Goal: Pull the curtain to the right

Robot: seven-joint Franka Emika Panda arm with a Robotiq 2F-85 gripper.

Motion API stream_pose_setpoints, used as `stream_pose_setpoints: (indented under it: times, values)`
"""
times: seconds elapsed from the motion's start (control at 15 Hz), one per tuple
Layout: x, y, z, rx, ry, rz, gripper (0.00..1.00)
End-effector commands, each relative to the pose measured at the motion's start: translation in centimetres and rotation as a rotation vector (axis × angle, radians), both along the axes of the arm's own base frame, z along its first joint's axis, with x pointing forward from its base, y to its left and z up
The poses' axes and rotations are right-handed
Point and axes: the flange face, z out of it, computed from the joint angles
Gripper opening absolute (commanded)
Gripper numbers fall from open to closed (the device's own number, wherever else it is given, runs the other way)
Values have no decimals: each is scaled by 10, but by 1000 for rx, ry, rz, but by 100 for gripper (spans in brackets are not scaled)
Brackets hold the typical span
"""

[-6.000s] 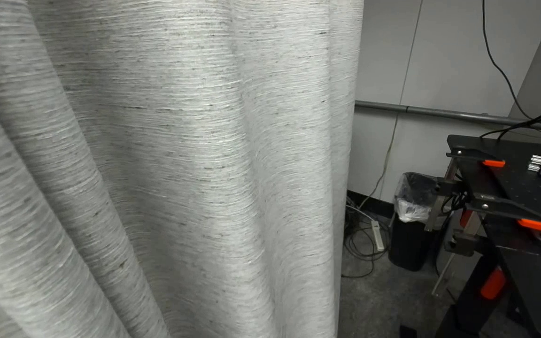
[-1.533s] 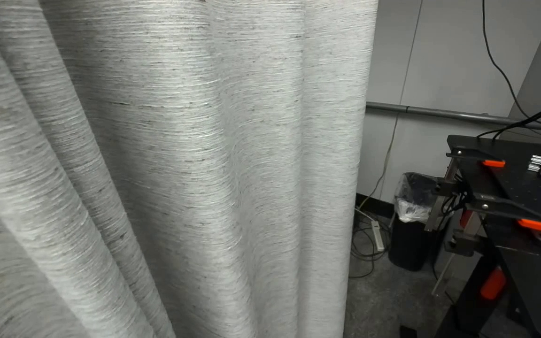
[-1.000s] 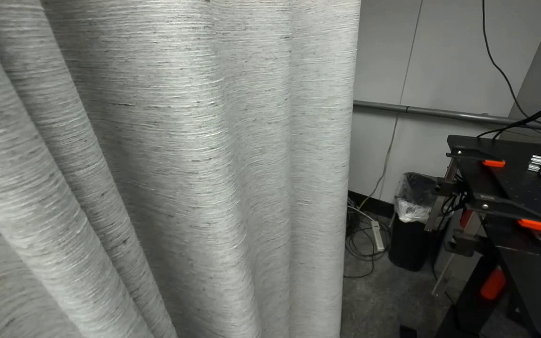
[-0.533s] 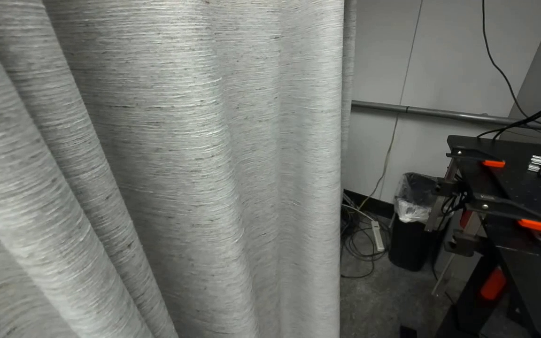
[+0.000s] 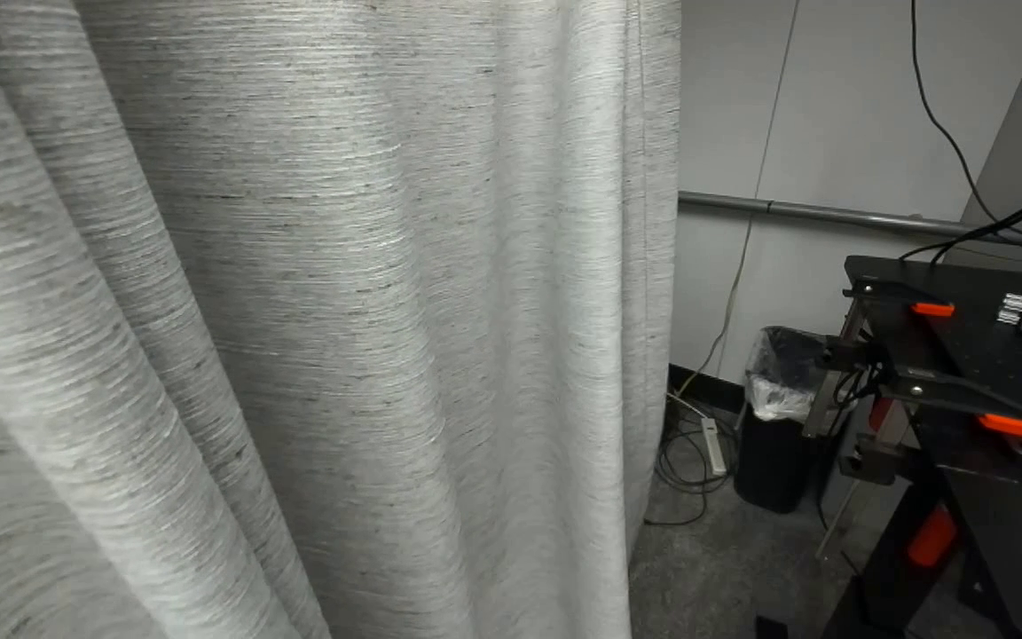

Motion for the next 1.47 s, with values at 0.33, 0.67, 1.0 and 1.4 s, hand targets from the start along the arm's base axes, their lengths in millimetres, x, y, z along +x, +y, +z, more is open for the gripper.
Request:
stream_pose_setpoints:
  times: [0.33, 0.67, 1.0, 1.4]
  values:
    - [31, 96, -21, -83, 28, 89, 100]
    - [86, 151, -32, -74, 48, 125, 100]
    - [147, 201, -46, -48, 55, 157, 100]
    - [121, 153, -19, 151, 91, 95, 100]
